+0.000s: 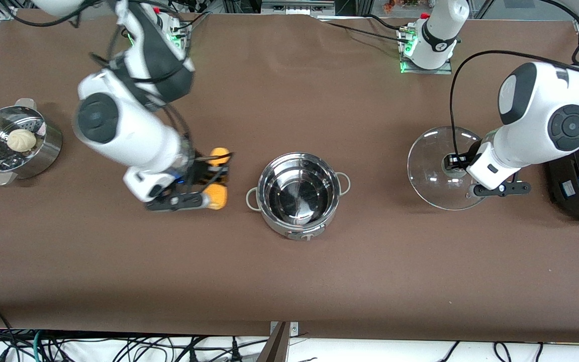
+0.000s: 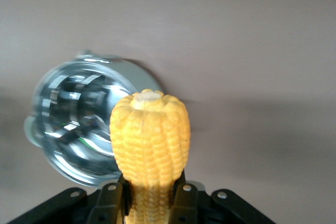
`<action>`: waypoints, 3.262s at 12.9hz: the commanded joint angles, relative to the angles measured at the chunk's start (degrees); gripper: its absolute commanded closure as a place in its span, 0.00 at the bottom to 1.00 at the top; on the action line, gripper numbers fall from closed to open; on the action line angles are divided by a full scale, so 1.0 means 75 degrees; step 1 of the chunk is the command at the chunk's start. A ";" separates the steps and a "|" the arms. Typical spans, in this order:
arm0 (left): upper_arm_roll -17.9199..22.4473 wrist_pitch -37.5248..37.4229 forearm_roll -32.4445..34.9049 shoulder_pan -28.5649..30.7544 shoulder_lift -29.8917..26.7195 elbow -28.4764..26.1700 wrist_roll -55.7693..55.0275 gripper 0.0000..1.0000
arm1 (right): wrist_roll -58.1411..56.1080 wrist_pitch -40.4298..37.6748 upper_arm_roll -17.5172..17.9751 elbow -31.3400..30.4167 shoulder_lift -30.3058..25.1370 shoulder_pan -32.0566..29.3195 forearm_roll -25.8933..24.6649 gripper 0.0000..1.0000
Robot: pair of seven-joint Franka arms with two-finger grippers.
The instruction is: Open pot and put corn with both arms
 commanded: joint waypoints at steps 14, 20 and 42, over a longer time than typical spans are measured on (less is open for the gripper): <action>-0.0122 0.4237 0.0012 0.0611 0.1388 -0.1644 0.0845 0.50 | 0.1235 0.2798 -0.0059 0.0276 0.2108 0.1595 -0.0046 0.78; -0.0110 0.3468 0.0012 0.0716 0.0618 -0.1644 0.0927 0.00 | 0.1246 0.3139 -0.0083 0.0229 0.2448 0.1619 -0.0058 0.24; -0.0157 -0.2419 0.0152 0.0963 -0.1483 0.2223 -0.0034 0.00 | -0.2990 -0.4066 -0.0258 0.0240 -0.1089 -0.2974 -0.0526 0.00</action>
